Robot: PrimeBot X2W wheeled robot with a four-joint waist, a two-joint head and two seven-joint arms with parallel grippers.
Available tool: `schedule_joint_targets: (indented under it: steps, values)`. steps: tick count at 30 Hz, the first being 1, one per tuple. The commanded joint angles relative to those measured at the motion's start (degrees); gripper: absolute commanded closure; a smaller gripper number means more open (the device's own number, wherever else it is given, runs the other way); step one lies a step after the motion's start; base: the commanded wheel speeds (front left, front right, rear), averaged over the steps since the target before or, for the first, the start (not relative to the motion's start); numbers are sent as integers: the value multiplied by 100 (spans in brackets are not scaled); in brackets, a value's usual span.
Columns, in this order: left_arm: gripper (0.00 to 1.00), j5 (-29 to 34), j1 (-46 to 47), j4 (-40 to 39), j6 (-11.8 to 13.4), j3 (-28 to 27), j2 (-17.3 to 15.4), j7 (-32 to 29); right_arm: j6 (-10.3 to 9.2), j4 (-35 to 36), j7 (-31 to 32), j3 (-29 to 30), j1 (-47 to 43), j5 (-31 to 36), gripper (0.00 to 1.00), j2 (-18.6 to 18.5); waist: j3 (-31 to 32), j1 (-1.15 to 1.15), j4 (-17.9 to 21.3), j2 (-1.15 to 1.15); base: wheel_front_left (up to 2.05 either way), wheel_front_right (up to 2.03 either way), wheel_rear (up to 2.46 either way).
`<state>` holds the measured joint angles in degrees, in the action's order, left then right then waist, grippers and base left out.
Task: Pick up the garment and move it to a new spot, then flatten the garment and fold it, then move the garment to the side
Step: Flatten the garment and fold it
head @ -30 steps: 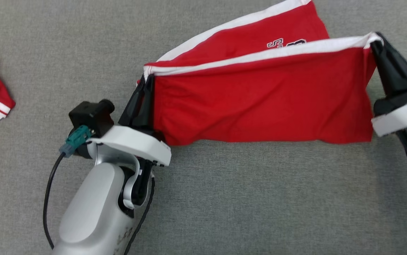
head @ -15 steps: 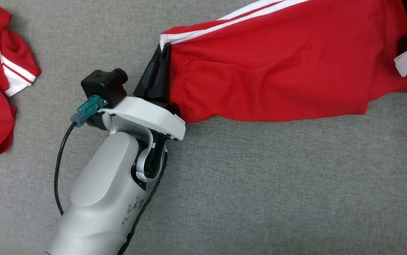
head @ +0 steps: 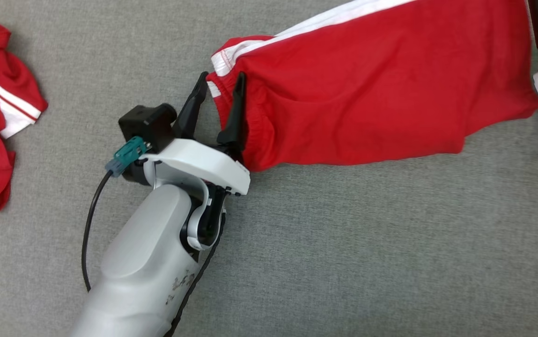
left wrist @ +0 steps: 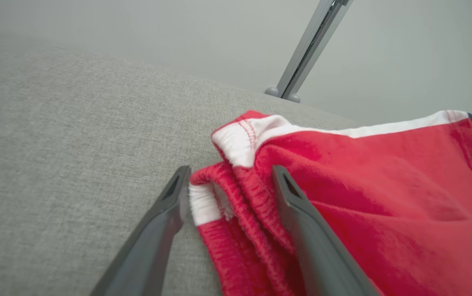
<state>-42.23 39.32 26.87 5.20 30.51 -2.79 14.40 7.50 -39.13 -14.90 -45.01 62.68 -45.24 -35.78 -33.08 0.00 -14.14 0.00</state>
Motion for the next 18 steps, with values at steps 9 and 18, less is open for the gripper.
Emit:
schedule_joint_targets:
  steps: [9, 18]
  values:
    - [0, 654, -660, -934, 286, -685, -171, 83, -2, 682, -34, 1398, -1340, 548, 0, 181, 504, 0, 377, 0, 0, 0, 0]
    - [0, 1631, -1300, -1787, 450, -1318, -295, 84, -1, 1611, -34, 2840, -2830, 1366, 0, 946, 1011, 0, 682, 0, 0, 0, 0]
